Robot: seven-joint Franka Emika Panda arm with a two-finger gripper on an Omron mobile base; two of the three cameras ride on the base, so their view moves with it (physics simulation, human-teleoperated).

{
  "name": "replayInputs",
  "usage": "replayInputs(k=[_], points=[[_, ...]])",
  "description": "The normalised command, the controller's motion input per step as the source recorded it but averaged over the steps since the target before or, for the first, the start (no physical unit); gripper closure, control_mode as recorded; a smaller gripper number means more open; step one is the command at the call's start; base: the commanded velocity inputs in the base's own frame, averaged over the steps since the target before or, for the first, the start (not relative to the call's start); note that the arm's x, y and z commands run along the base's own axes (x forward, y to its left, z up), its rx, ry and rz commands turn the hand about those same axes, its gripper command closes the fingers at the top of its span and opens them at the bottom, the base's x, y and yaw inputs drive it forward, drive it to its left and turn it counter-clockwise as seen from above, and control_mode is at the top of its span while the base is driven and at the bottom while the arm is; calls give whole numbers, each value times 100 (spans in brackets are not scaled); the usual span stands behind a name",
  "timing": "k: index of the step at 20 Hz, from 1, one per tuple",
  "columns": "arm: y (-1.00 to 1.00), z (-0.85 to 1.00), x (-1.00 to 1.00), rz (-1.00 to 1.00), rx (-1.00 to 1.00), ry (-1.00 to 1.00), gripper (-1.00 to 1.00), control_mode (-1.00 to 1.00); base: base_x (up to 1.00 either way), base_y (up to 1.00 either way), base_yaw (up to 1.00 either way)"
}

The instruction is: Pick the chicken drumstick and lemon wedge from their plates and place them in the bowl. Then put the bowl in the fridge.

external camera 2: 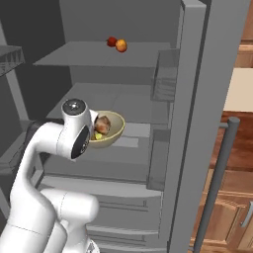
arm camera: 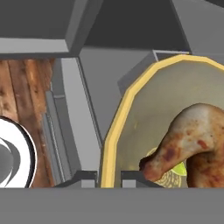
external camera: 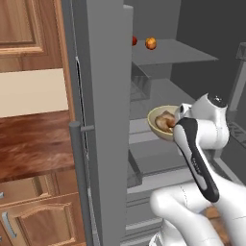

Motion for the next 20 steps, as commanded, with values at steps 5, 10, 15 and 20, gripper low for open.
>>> replayInputs(k=[5,10,15,20], points=[[0,46,36,11,2,0,100,-100,0,0,0],[5,24,64,9,1,1,100,-100,0,0,0],[12,19,75,4,0,-1,100,-100,0,0,0],[8,-1,80,1,0,1,100,-100,0,0,0]])
